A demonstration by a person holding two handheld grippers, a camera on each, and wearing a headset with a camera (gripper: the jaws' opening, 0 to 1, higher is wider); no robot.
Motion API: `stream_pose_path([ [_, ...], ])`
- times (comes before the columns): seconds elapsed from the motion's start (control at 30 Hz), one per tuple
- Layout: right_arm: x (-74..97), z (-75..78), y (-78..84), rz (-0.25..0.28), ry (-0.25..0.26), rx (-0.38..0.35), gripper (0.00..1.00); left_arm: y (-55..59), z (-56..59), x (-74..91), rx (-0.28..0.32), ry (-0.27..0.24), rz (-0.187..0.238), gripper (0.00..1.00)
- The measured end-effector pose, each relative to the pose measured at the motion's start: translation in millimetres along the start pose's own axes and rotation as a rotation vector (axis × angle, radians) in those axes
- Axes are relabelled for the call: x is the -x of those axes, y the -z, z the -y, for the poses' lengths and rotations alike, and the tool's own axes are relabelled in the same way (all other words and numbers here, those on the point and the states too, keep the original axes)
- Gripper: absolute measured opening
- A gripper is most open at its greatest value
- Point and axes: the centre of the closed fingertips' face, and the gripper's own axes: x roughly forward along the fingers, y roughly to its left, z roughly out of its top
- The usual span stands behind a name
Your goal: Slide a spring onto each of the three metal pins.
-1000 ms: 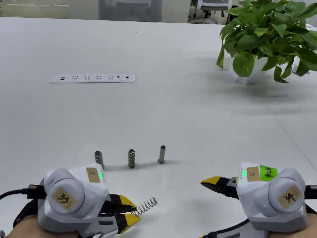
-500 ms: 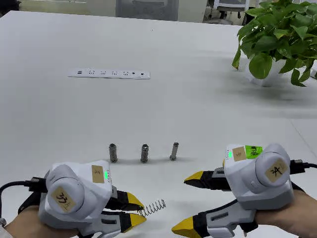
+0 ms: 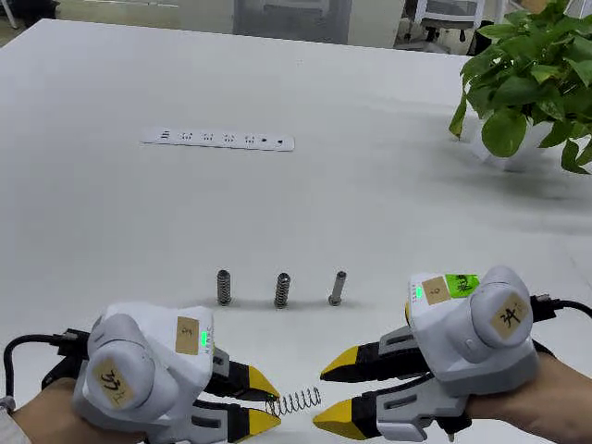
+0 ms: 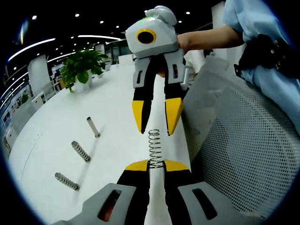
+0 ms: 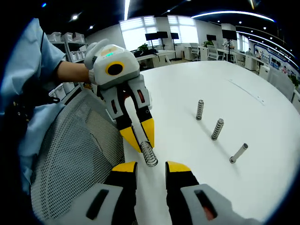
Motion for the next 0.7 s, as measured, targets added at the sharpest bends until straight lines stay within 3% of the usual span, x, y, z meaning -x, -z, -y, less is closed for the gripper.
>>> stream_pose_path([
  [0.4,-1.7,-2.4,-4.2,0.014,-0.022,-0.012,0.12,-1.6,1.3,2.4,-0.02,0.005,0.008,0.1],
  [0.7,6.7,-1.0,-17.2,0.012,0.014,0.047,0.12,-7.0,-4.3,-1.7,0.036,-0.021,0.025,0.1],
])
